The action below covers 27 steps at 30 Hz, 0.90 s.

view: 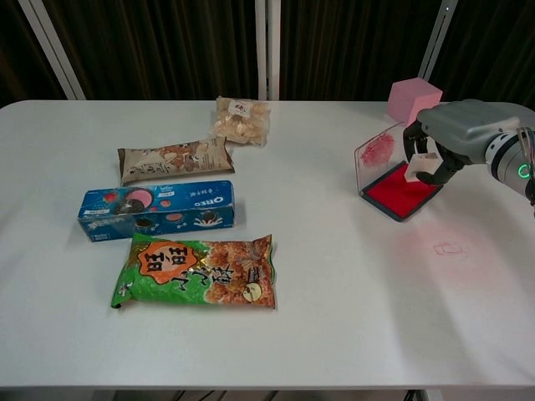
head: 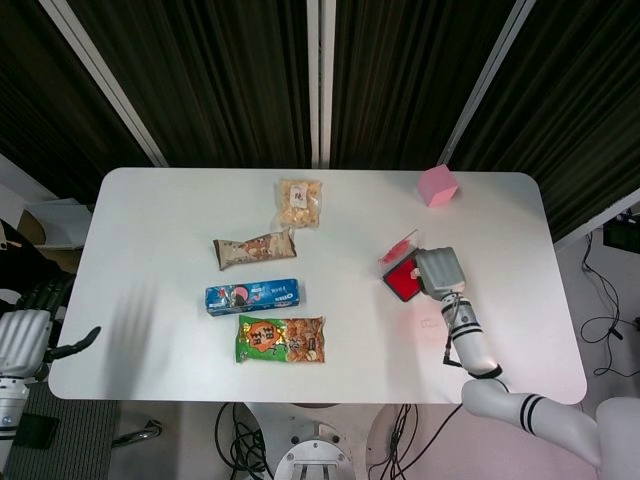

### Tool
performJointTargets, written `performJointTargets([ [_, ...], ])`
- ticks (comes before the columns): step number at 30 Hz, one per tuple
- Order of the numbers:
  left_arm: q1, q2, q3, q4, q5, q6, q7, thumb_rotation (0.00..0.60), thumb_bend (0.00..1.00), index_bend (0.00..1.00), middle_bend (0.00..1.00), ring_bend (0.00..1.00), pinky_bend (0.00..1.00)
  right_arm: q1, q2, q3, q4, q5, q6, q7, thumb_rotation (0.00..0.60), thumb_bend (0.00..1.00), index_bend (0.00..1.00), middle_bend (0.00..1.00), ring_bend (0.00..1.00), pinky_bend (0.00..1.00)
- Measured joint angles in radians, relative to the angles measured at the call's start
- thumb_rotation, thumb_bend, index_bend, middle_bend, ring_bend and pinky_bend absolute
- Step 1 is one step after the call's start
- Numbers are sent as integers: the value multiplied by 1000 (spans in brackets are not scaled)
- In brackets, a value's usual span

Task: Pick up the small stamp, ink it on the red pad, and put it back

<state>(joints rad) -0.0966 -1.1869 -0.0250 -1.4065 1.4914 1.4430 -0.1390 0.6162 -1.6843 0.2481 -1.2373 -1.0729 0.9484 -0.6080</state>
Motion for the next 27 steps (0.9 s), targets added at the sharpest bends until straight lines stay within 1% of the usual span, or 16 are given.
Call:
performJointTargets([
  [18, -2, -2, -1, 12, -7, -10, -6, 180, 167, 90, 118, 118, 206, 49, -47, -34, 88, 62, -40, 1, 600, 348, 625, 542, 598, 780],
  [22, -1, -1, -1, 11, -7, -8, -5, 184, 166, 89, 118, 118, 206, 48, -36, -32, 66, 51, -19, 21, 600, 349, 630, 547, 606, 780],
  [27, -2, -2, -2, 7, -5, -6, -4, 183, 166, 89, 118, 118, 206, 36, 14, -28, -14, 25, 29, 40, 600, 348, 630, 548, 606, 780],
])
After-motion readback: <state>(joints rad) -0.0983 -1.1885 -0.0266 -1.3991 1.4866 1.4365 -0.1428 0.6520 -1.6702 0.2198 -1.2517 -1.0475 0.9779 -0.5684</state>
